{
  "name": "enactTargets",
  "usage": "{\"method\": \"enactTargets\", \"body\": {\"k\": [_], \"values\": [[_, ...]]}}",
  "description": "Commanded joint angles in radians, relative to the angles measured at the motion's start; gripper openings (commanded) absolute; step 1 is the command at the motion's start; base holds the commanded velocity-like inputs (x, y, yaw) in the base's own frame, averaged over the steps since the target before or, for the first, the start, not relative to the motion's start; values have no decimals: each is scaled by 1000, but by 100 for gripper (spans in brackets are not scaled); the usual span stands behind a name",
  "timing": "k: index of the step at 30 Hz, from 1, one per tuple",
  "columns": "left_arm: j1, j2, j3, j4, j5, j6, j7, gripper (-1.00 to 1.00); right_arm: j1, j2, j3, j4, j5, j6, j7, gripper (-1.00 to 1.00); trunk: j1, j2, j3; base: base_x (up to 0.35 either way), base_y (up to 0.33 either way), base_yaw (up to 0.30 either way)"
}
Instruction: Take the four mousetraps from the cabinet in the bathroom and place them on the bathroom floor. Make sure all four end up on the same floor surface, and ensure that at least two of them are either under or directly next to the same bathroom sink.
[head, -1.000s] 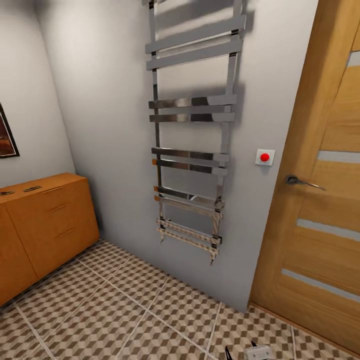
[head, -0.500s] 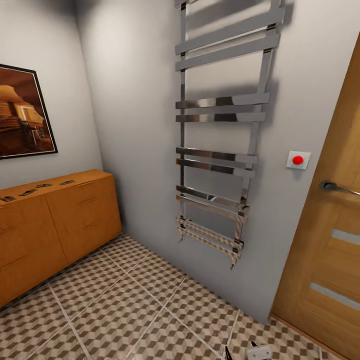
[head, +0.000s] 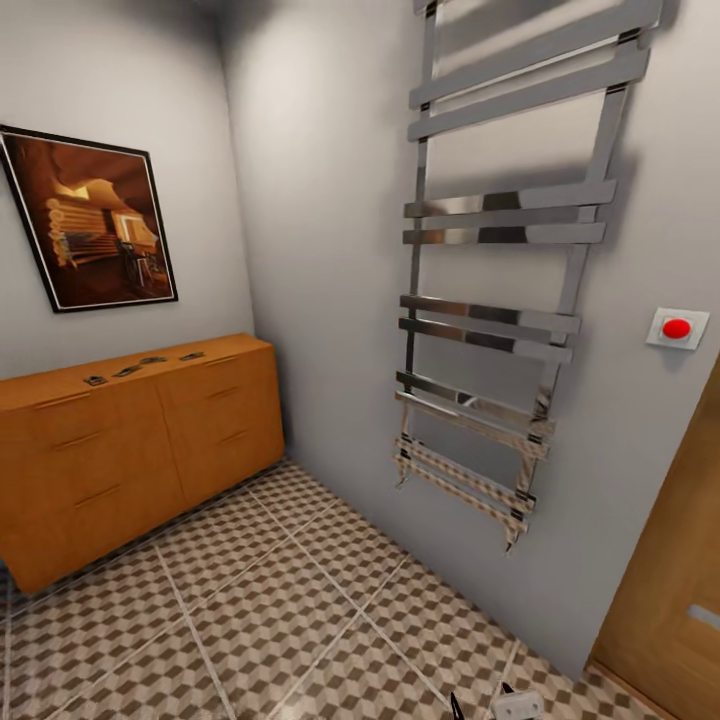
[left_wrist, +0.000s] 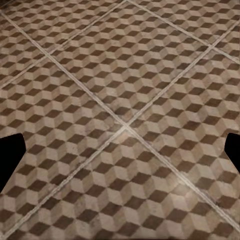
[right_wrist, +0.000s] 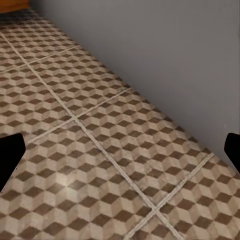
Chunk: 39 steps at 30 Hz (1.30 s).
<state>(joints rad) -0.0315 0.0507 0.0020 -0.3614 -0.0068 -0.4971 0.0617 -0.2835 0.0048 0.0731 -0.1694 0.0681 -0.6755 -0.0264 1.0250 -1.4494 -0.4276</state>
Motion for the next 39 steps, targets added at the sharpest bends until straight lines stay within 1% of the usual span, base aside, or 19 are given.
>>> {"method": "enactTargets", "body": {"k": [1,39], "values": [[-1,0,0,1,-1,-3,3,100,-1,0,2,1,4,-3,-3,100,0,-1,-1,0,0,285],[-1,0,-1,1,-1,-4,3,100,-1,0,2,1,4,-3,-3,100,0,-1,-1,0,0,285]]}}
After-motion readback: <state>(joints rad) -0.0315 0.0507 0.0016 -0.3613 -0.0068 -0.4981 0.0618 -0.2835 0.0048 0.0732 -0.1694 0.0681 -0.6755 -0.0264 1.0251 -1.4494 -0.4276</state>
